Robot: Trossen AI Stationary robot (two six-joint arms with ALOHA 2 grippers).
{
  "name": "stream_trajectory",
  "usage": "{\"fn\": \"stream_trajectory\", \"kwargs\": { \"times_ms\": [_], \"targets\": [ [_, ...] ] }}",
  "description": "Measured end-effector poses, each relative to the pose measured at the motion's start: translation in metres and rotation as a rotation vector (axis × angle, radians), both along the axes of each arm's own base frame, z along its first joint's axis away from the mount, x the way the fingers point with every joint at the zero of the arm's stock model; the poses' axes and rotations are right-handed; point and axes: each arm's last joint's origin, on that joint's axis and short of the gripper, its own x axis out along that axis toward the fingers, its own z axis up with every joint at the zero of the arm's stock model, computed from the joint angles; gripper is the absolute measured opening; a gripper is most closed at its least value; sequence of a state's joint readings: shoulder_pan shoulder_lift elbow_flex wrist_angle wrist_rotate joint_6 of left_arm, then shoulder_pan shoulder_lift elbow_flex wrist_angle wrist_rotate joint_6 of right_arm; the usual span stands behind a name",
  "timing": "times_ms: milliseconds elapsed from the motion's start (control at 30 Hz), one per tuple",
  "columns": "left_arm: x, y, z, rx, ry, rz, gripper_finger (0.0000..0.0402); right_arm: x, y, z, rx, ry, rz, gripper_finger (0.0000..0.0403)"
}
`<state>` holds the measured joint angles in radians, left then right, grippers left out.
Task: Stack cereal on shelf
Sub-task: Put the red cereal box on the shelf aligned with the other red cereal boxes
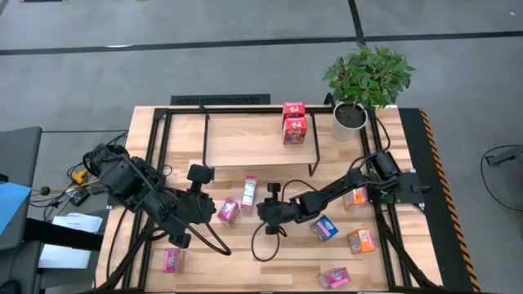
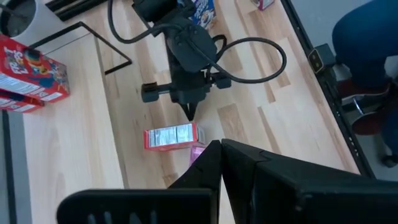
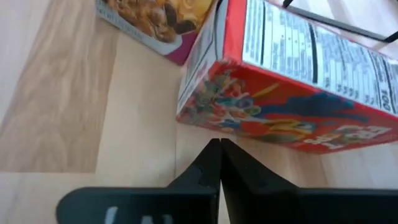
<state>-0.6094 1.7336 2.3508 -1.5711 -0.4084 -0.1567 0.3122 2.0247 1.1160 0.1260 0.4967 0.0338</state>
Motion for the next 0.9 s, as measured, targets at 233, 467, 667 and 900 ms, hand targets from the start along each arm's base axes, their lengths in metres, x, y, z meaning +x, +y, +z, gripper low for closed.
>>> {"fn": "stream_trajectory", "kwargs": {
  "times_ms": [233,467,667,900],
  "targets": [
    [0.01,-0.002,-0.021,0.138,0.006,0.104,0.0005,-0.014,0.003,0.038,-0.01,0.009,0.021,0.0022],
    [0.044,0.005,-0.088,0.243,0.132,0.261,0.009,-0.058,-0.009,0.109,0.017,0.046,-0.01,0.0087],
    [0.074,0.033,-0.144,0.122,0.171,0.488,0.0199,-0.103,-0.018,0.16,0.095,0.008,-0.053,0.0161],
    [0.092,0.074,-0.185,-0.135,0.175,0.834,0.0273,-0.127,-0.023,0.183,0.107,-0.045,-0.099,0.0214]
  ]
}}
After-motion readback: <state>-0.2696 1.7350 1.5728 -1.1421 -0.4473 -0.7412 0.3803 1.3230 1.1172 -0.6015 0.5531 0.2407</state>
